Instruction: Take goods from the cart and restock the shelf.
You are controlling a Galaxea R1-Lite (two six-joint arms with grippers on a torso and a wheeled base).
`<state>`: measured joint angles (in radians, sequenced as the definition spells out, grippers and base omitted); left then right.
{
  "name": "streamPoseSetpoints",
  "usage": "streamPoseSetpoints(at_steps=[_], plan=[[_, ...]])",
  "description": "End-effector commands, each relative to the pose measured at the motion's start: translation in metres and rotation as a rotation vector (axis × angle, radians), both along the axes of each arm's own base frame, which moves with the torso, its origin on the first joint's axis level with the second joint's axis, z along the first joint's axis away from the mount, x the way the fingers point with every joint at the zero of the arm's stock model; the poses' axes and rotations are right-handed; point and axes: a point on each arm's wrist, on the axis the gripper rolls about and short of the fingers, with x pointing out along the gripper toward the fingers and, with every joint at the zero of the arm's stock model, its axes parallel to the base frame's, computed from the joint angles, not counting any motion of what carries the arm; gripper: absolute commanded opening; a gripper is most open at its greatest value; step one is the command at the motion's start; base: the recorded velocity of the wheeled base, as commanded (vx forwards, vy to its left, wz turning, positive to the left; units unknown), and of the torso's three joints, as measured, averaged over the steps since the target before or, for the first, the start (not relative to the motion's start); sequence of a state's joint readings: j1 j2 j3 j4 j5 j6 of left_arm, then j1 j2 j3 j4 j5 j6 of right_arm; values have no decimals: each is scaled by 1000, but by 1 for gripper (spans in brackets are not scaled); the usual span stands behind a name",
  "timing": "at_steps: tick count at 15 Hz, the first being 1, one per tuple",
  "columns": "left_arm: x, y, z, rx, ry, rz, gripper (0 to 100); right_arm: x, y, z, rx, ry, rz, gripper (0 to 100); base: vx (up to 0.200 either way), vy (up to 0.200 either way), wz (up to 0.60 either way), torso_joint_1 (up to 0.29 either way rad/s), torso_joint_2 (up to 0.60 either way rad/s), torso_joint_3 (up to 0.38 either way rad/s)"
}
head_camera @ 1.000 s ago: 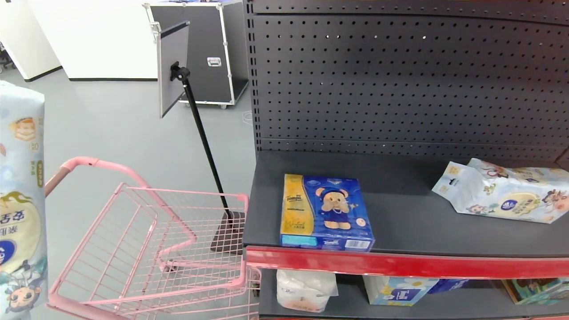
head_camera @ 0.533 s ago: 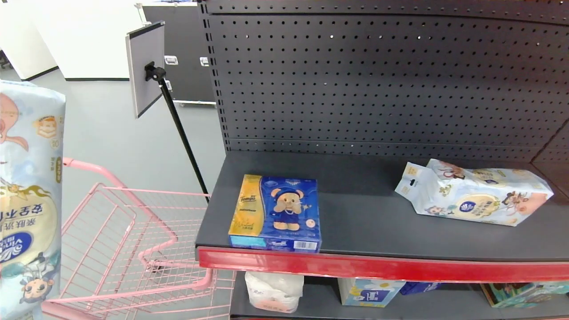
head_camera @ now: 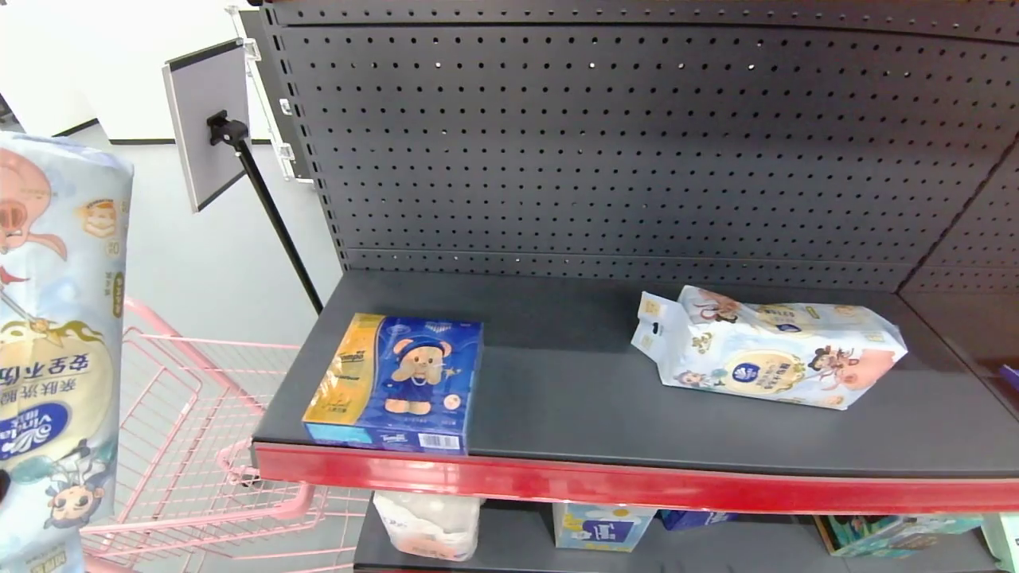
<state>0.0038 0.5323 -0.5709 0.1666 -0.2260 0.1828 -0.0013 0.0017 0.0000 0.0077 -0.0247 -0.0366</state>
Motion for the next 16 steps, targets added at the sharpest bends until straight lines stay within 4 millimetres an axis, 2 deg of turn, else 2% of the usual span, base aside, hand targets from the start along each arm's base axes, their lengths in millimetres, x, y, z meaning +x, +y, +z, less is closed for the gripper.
streamPoseSetpoints(at_steps=[1, 16], plan=[[0, 0, 0, 6, -2, -18, 0, 0, 0, 0, 0, 1, 0, 100, 0, -200, 0, -2, -2, 2], [1, 0, -1, 25, 1, -25, 0, 0, 0, 0, 1, 1, 0, 100, 0, -200, 0, 3, 3, 2]])
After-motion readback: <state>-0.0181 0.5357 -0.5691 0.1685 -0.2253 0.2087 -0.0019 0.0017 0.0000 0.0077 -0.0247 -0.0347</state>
